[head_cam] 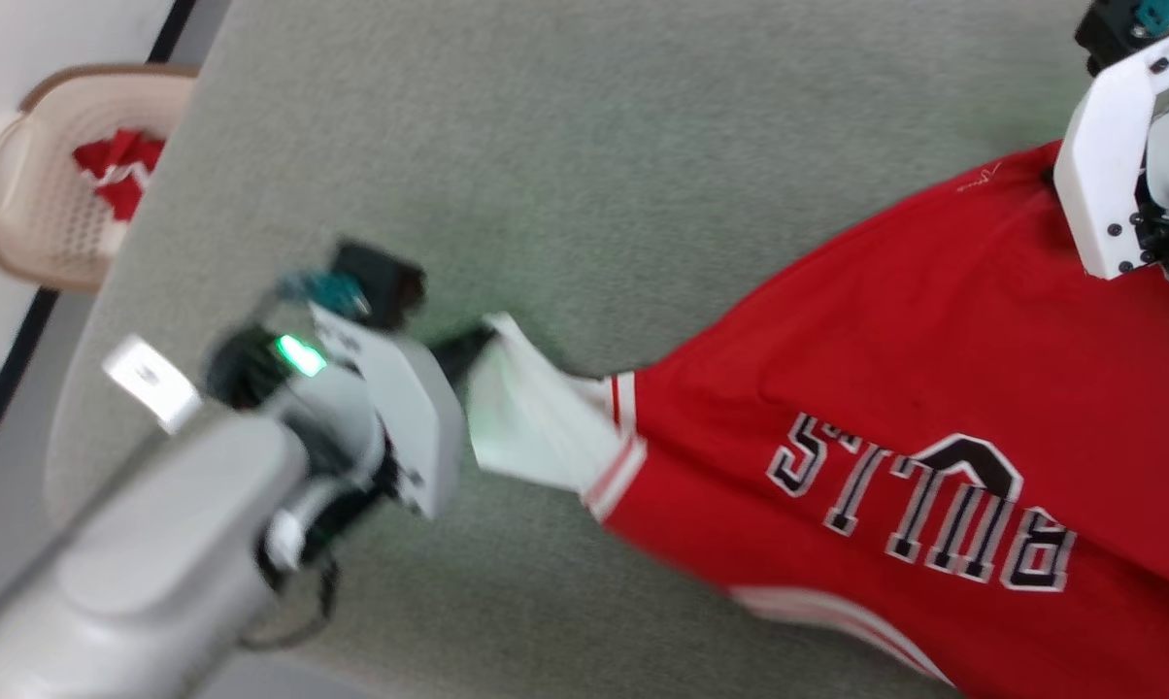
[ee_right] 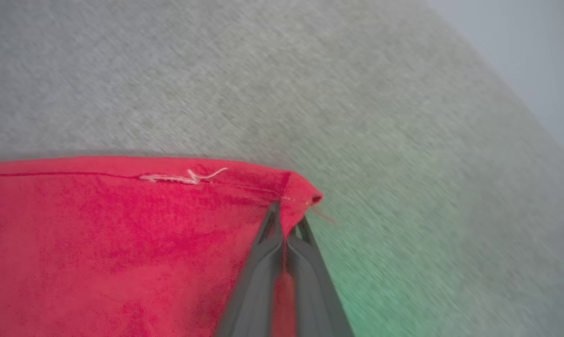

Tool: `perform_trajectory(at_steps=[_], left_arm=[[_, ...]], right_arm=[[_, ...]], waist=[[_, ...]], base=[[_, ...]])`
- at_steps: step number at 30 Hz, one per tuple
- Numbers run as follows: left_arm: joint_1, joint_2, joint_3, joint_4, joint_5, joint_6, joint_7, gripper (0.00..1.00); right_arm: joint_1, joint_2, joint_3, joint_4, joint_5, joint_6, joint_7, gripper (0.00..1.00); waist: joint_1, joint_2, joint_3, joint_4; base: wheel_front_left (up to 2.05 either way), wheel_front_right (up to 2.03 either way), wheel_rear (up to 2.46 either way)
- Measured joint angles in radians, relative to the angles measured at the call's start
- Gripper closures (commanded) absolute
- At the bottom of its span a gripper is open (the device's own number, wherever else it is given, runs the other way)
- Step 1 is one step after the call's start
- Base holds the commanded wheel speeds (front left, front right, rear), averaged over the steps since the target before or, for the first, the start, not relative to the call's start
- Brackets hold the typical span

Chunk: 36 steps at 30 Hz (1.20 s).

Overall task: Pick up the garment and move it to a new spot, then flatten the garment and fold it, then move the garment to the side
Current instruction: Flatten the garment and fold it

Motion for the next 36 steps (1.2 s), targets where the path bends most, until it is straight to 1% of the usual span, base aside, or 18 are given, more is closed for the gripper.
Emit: perform_trajectory(at_steps=[2,7,11,16,23,27,32,36], left_arm=[[-0.045,0.024,0.011,0.000,0.001,-0.001,0.029,1.00],[-0.173,0.062,0.036,0.027,0.014,-0.021,0.101,1.00],[-0.280,0.065,0.048,0.086,0.025,-0.058,0.143,1.00],[-0.386,0.061,0.049,0.179,0.042,-0.107,0.169,1.00],[-0.519,0.022,0.046,0.322,0.059,-0.160,0.186,1.00],[-0.593,-0.007,0.041,0.414,0.074,-0.178,0.182,1.00],[-0.703,-0.055,0.045,0.526,0.099,-0.192,0.134,1.00],[-0.809,-0.087,0.049,0.615,0.141,-0.194,0.062,1.00]], right_arm=[[0.001,-0.009,0.002,-0.007,0.017,0.000,-0.021,1.00],[-0.011,-0.020,0.009,-0.048,0.042,0.000,-0.073,1.00],[-0.036,-0.031,0.008,-0.072,0.052,0.000,-0.119,1.00],[-0.064,-0.048,0.000,-0.097,0.057,0.000,-0.172,1.00],[-0.109,-0.053,-0.040,-0.095,0.060,0.000,-0.231,1.00],[-0.134,-0.047,-0.074,-0.065,0.058,0.000,-0.259,1.00],[-0.192,-0.009,-0.125,0.011,0.020,0.000,-0.313,1.00],[-0.249,0.040,-0.169,0.105,-0.033,0.000,-0.400,1.00]], waist=[[0.0000,0.0000,-0.014,-0.018],[0.0000,0.0000,-0.052,-0.071],[-0.0001,0.0000,-0.082,-0.115],[0.0000,0.0000,-0.117,-0.168],[-0.0001,0.0000,-0.171,-0.225],[0.0000,0.0000,-0.194,-0.250],[-0.0001,0.0000,-0.195,-0.279],[-0.0001,0.0000,-0.166,-0.291]], base=[[0.00,0.00,0.00],[0.00,0.00,0.00],[0.00,0.00,0.00],[0.00,0.00,0.00],[0.00,0.00,0.00],[0.00,0.00,0.00],[0.00,0.00,0.00],[0.00,0.00,0.00]])
